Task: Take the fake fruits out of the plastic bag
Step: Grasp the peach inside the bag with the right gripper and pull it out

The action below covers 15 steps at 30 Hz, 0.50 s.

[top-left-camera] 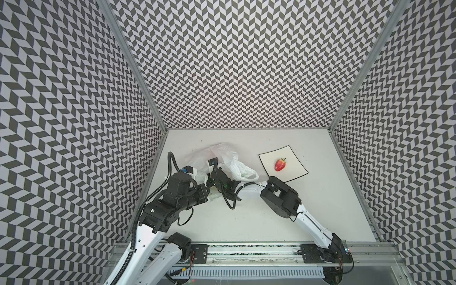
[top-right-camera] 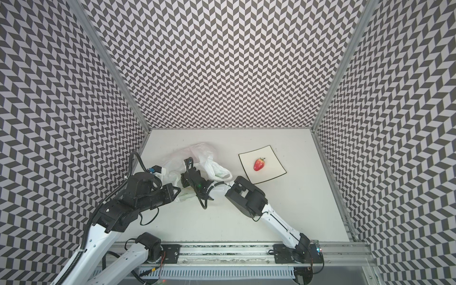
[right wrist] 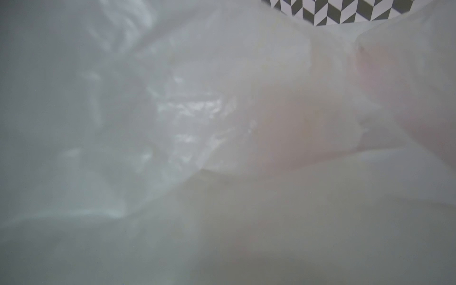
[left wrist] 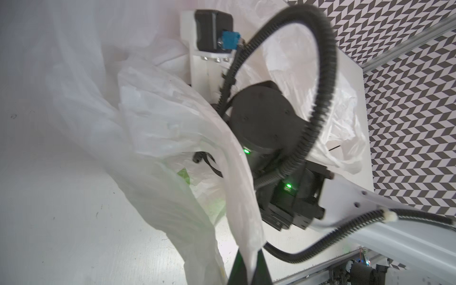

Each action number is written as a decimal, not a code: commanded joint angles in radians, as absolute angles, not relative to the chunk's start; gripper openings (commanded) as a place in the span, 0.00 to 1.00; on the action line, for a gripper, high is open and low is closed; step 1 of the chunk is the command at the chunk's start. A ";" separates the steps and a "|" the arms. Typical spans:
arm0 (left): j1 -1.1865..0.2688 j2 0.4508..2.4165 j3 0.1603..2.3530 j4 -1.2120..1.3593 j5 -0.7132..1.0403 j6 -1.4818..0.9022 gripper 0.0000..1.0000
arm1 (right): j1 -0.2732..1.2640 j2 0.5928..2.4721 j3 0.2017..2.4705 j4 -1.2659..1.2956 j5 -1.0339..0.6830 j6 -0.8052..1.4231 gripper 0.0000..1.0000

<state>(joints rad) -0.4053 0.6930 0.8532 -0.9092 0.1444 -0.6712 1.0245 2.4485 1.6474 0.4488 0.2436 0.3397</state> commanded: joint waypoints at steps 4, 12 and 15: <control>-0.408 0.694 0.873 -0.831 0.007 -0.712 0.00 | 1.022 2.180 1.401 0.615 0.148 0.338 0.30; -0.408 0.686 0.817 -0.722 -0.037 -0.803 0.00 | 1.020 1.956 1.232 0.466 0.039 0.285 0.30; -0.408 0.682 0.802 -0.692 -0.037 -0.816 0.00 | 1.018 1.870 1.188 0.356 -0.009 0.252 0.30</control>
